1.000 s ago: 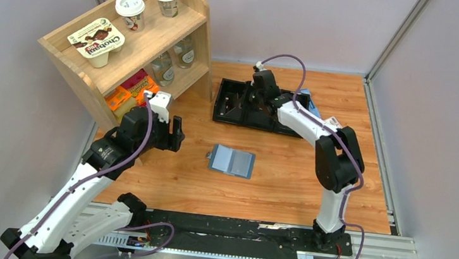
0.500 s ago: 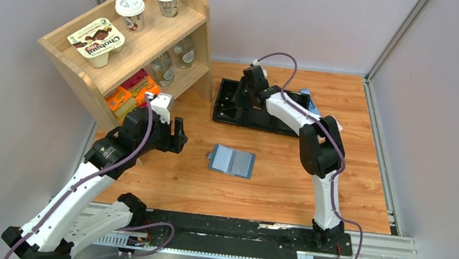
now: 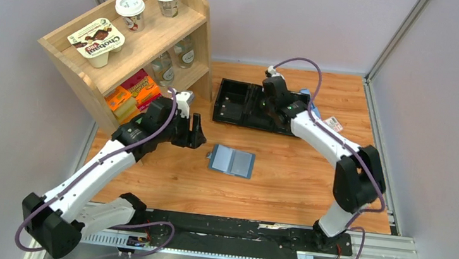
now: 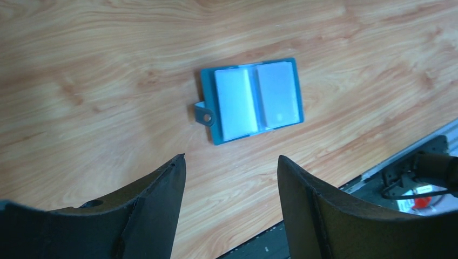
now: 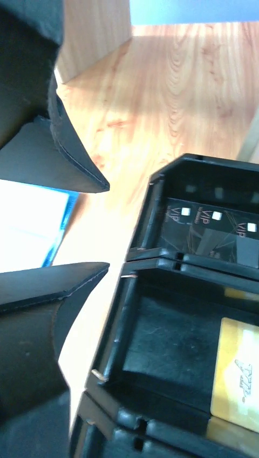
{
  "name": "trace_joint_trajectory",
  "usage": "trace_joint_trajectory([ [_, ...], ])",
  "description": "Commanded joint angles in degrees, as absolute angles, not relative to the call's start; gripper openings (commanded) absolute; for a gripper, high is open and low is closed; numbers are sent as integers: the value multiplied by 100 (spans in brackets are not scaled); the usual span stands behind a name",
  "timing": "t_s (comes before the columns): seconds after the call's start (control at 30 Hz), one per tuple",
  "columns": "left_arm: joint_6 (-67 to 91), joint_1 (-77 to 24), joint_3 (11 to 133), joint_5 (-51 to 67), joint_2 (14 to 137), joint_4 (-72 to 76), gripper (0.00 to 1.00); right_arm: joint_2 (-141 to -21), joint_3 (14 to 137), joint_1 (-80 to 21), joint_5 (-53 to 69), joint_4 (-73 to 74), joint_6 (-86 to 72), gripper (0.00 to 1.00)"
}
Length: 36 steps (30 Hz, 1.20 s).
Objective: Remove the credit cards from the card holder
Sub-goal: Place the credit card in the storage box, then remove the credit card from the card holder.
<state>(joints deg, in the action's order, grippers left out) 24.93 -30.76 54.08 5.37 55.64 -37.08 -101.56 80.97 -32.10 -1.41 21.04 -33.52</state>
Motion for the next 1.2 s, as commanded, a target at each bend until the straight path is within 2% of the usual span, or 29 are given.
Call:
trace_joint_trajectory([
  [0.0,2891,-3076,5449,1309,6124,-2936,70,-9327,6815,-3243,210,1635,-3173,54],
  [0.2,2945,-3313,5581,1459,6898,-2523,69,-8456,5372,-3304,518,1205,-3339,54],
  [0.3,2962,-3436,5607,1450,7329,-2260,59,-8332,4879,-3348,659,994,-3454,50],
  [0.4,2927,-3655,5625,1372,7874,-2075,56,-8332,4589,-3401,826,748,-3568,45],
  [0.7,2883,-3832,5511,1134,8973,-1828,49,-8630,4570,-3507,1186,492,-3568,40],
  [1.17,3515,-3902,4993,1248,9369,-1837,40,-9219,4702,-3533,1714,255,-3551,39],
])
